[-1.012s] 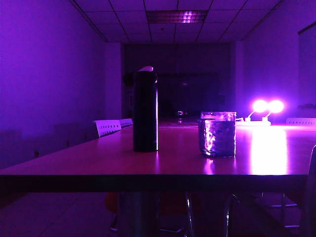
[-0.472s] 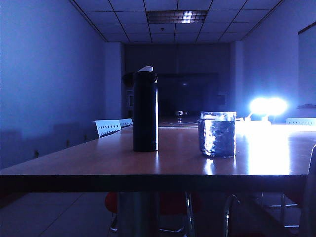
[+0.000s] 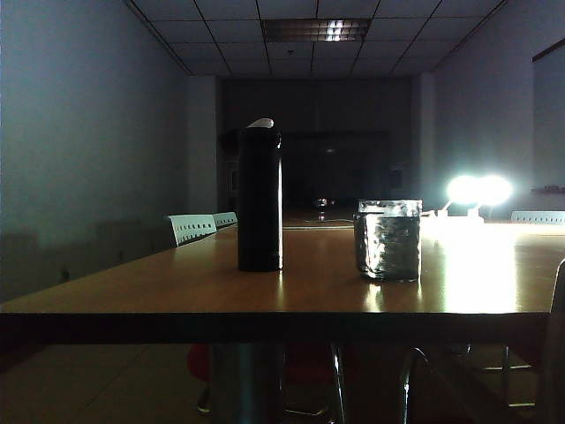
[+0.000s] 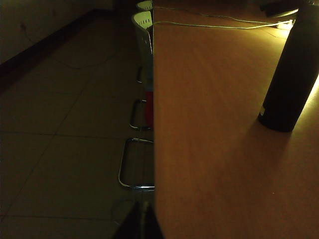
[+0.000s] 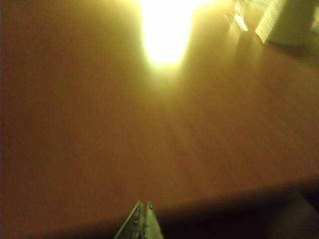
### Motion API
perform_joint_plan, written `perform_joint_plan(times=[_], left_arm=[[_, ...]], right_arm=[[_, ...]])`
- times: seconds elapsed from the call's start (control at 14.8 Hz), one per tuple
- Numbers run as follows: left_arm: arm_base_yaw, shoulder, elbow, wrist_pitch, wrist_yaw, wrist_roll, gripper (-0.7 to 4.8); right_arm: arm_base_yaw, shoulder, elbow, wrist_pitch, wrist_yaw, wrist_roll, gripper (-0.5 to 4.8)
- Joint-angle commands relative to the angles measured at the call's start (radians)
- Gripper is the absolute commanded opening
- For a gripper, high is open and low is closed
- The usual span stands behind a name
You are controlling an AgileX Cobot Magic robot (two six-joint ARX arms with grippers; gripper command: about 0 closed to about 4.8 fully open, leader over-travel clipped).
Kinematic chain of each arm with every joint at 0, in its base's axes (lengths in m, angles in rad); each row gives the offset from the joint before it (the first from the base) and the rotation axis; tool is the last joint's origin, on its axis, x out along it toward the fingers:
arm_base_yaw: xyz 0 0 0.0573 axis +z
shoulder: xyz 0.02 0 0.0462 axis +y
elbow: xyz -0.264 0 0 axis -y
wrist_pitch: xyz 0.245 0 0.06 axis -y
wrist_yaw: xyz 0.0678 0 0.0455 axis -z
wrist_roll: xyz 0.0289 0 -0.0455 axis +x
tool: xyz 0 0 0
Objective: Pick up the black thermos cup, pour some water from it into the cup, and then put the thermos cup back on the table.
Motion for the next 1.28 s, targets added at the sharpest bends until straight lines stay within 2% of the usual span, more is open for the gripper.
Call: perform_joint_plan(times=[0.07, 0.13, 0.27, 0.34, 0.61, 1.28], left_arm=[[-0.003, 0.001, -0.001, 0.002, -0.001, 0.003, -0.05], [-0.003, 0.001, -0.001, 0.002, -0.001, 0.003, -0.05], [-0.003, 0.001, -0.001, 0.002, -0.001, 0.003, -0.05], [-0.003, 0.001, -0.001, 0.002, -0.001, 0.003, -0.05], [-0.003, 0.001, -0.001, 0.002, -0.001, 0.003, -0.05], [-0.003, 0.001, -0.001, 0.002, -0.001, 0.003, -0.05]], right_arm=[[0.0, -0.001, -0.074, 0.291, -0.089, 0.0, -0.01], [0.0, -0.001, -0.099, 0.353, -0.132, 0.0, -0.01], [0.0, -0.001, -0.16, 0.476, -0.286, 0.001, -0.01], [0.0, -0.001, -0.164, 0.449, -0.338, 0.001, -0.01], [-0.001, -0.002, -0.164, 0.372, -0.258, 0.0, -0.01], [0.0, -0.002, -0.164, 0.371, -0.259, 0.0, -0.01]])
